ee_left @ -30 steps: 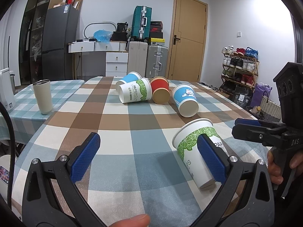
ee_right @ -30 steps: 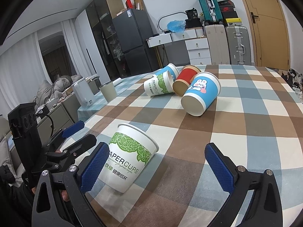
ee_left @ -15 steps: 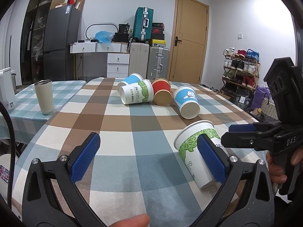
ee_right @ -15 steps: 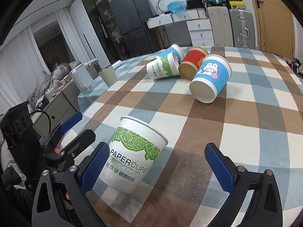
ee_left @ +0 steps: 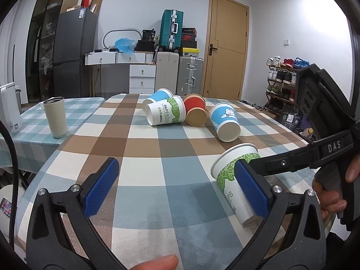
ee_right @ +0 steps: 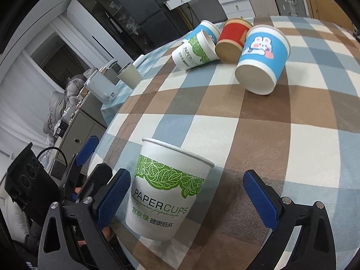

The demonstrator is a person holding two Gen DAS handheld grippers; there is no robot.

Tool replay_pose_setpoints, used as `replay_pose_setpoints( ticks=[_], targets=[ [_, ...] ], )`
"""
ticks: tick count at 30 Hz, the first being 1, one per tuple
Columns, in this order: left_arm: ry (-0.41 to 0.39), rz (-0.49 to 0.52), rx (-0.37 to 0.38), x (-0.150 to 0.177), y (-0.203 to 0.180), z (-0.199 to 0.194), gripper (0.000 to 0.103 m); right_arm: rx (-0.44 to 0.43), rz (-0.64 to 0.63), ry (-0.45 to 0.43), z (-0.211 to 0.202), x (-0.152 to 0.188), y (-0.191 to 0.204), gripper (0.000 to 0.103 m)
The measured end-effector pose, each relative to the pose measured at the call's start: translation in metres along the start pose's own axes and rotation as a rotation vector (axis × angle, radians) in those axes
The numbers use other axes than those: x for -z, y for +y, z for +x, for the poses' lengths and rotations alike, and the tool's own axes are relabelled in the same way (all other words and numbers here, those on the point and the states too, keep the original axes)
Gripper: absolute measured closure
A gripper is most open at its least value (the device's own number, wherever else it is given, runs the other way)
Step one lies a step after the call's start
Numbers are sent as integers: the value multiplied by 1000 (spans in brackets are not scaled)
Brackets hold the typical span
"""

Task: Flip cup upright
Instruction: 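Close the right tool on the white cup while the left tool releases it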

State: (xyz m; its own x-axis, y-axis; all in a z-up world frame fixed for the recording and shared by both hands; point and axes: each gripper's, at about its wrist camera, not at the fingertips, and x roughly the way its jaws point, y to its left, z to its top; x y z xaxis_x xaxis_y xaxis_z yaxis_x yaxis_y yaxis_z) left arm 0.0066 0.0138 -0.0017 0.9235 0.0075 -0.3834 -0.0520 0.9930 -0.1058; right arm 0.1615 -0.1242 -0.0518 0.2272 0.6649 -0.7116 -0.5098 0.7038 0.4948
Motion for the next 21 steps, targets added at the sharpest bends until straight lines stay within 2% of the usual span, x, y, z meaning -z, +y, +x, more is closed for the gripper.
replay_pose_setpoints(
  ticks=[5,10,16,19,21],
  targets=[
    [-1,1,0,0,0,0,1,-76,34,37,4,-2,-3,15],
    [-1,2,0,0,0,0,1,-141,50,50,1,-2,-3,33],
    [-1,2,1,0,0,0,1,-145,46,35,-3,0,-2,36],
    [-1,2,0,0,0,0,1,-139,30,0,-10,2,-1,36],
    [0,2,0,0,0,0,1,-78,-22,-59,-18,3,6,36]
  ],
)
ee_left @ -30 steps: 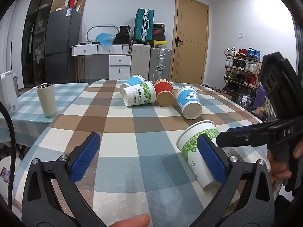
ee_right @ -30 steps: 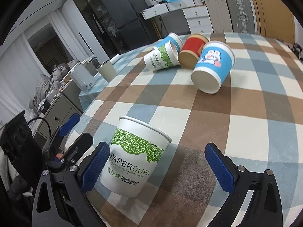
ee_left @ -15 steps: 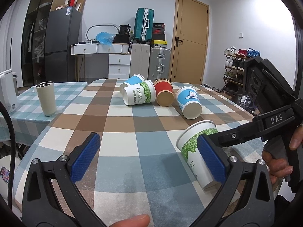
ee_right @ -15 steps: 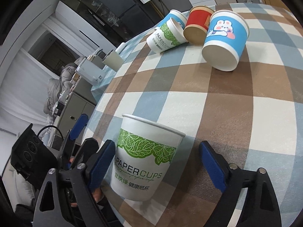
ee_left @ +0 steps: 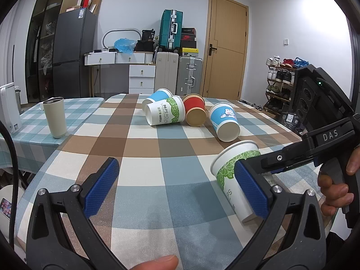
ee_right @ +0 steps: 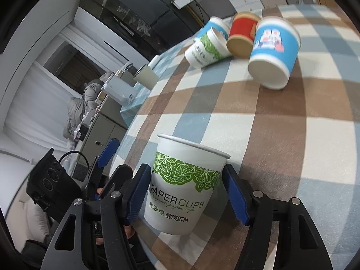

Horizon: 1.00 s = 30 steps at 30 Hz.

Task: Flip cup upright
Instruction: 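Close the right tool on the white cup while the left tool releases it, then lower the white cup rim-up onto the table with the right tool and open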

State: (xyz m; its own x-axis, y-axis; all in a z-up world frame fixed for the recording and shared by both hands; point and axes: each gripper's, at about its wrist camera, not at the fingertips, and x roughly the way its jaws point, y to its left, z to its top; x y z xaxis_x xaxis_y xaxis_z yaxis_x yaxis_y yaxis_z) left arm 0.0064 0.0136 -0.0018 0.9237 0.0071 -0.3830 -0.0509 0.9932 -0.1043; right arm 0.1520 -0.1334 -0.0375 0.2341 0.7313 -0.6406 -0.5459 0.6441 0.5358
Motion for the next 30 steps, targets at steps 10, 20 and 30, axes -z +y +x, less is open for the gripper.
replay_pose_setpoints(
  ticks=[10,20,30],
  targets=[
    [-1,-2,-1,0,0,0,1,270,-262,-242,-16,5,37,36],
    [-1,-2,-1,0,0,0,1,342,-312,-256,5,-5,43,36],
    [-2,-2,-1,0,1,0,1,304,-346,-217,-2,11,43,40]
  ],
)
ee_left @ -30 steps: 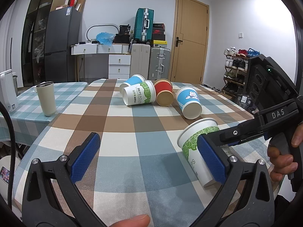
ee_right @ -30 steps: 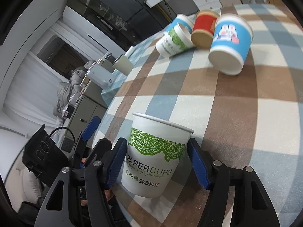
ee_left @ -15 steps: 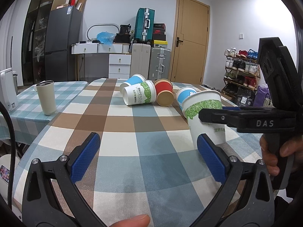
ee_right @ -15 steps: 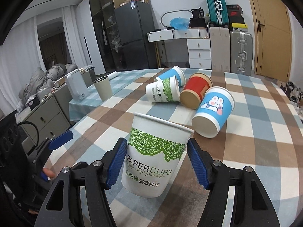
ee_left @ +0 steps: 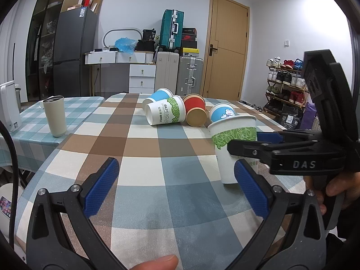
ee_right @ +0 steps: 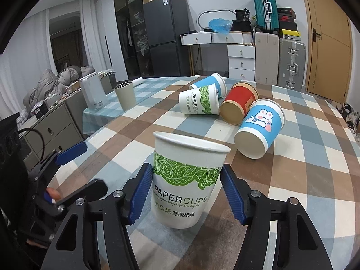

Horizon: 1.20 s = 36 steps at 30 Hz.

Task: Flip cup upright
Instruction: 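Lower the white cup rim-up onto the table with the right tool and open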

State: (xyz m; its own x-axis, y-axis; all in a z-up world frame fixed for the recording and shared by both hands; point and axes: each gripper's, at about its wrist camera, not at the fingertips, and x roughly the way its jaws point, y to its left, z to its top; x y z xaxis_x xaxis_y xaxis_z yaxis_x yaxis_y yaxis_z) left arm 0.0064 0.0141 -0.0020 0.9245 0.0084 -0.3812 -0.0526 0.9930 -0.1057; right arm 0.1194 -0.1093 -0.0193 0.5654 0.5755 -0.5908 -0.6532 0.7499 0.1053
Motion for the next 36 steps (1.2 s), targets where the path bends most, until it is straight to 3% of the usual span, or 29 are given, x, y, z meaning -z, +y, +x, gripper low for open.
replay_pose_setpoints(
  ticks=[8,16,26,29,34,36],
  targets=[
    [0,0,1,0,1,0,1,-41,-50,30,-18,21,4,41],
    [0,0,1,0,0,0,1,59,-106,-29,-14,25,16,42],
    [0,0,1,0,1,0,1,65,-127,-13,-3,22,22,41],
    [0,-1,1,0,1,0,1,56,-127,-14,-4,23,21,34],
    [-1,-1,3,0,1,0,1,31,-90,-63,-17,26,9,9],
    [0,-1,1,0,1,0,1,23,-68,-95,-26,28,2,4]
  ],
)
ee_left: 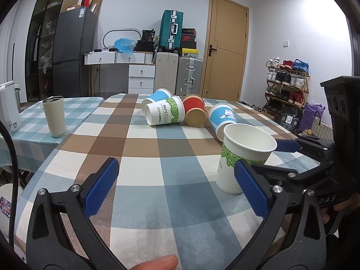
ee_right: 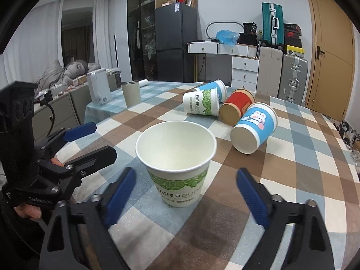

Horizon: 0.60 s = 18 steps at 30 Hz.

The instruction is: Flip cup upright

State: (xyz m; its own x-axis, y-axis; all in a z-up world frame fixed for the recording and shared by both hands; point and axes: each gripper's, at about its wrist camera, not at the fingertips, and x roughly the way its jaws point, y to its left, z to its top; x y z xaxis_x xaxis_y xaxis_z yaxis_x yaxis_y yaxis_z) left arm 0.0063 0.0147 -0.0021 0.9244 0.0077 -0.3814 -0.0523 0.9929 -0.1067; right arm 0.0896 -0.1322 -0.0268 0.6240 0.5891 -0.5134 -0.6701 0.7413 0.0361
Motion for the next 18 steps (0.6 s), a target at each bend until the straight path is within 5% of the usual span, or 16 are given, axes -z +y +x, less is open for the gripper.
replay_pose_setpoints(
  ticks=[8,18],
  targets=[
    [-5,1,4,0,-2,1,1,-49,54,-136,-34,11,-23,0],
    [-11,16,20,0,-14,8,1,-80,77,-178,-43,15,-30,0]
  ],
)
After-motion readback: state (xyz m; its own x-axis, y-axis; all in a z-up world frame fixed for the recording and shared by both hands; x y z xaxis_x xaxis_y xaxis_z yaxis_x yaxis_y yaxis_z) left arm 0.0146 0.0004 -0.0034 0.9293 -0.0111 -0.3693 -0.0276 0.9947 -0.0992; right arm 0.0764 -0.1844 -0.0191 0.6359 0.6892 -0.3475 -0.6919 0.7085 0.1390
